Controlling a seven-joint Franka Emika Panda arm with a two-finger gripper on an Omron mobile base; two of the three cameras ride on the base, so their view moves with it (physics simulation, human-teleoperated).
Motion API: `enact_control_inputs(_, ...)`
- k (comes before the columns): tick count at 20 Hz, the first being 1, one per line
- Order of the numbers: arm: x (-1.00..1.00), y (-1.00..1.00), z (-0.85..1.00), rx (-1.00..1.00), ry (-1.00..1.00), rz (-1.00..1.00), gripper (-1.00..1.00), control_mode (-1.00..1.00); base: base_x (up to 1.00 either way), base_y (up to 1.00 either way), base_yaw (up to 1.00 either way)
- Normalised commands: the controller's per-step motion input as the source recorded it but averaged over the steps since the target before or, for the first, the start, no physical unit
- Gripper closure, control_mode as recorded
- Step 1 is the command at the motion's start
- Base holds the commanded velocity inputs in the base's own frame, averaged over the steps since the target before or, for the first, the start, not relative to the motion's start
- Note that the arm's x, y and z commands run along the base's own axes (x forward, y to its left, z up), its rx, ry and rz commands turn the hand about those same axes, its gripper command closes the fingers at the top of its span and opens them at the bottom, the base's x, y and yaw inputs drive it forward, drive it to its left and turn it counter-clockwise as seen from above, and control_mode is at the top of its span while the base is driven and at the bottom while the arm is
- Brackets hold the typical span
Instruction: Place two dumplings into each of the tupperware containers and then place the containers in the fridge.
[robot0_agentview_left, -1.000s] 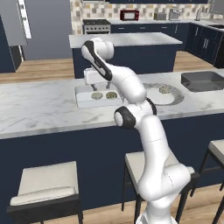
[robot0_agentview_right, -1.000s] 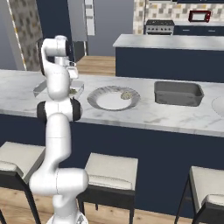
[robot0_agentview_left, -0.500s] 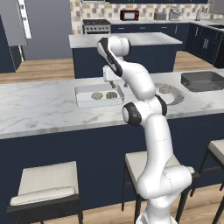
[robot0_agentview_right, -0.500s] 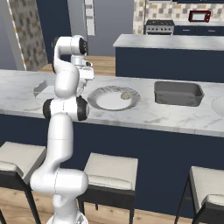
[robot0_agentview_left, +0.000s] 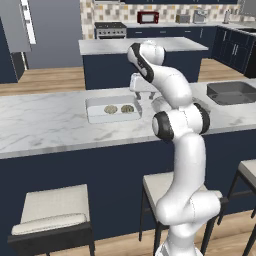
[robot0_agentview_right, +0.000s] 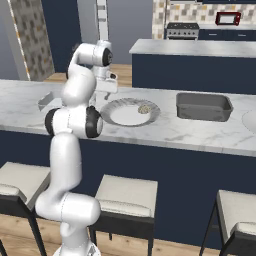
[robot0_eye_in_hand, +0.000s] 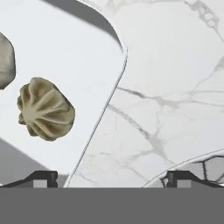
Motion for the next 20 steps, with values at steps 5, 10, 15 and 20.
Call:
enact_control_inputs(5,-0.52,0.19,0.09,0.0,-0.06,-0.2,-1.0,-1.0,0.0,0.0,0.0)
enact_control_inputs(10,-0.39,0.18,0.12,-0.08,0.02,-0.23,-1.0,-1.0,0.0,0.0,0.0)
enact_control_inputs(15,0.31,0.05,0.01,-0.15,0.02,-0.27,-1.0,-1.0,0.0,0.0,0.0)
enact_control_inputs(20,0.5,0.14,0.0,-0.04,0.05,-0.1,-1.0,-1.0,0.0,0.0,0.0)
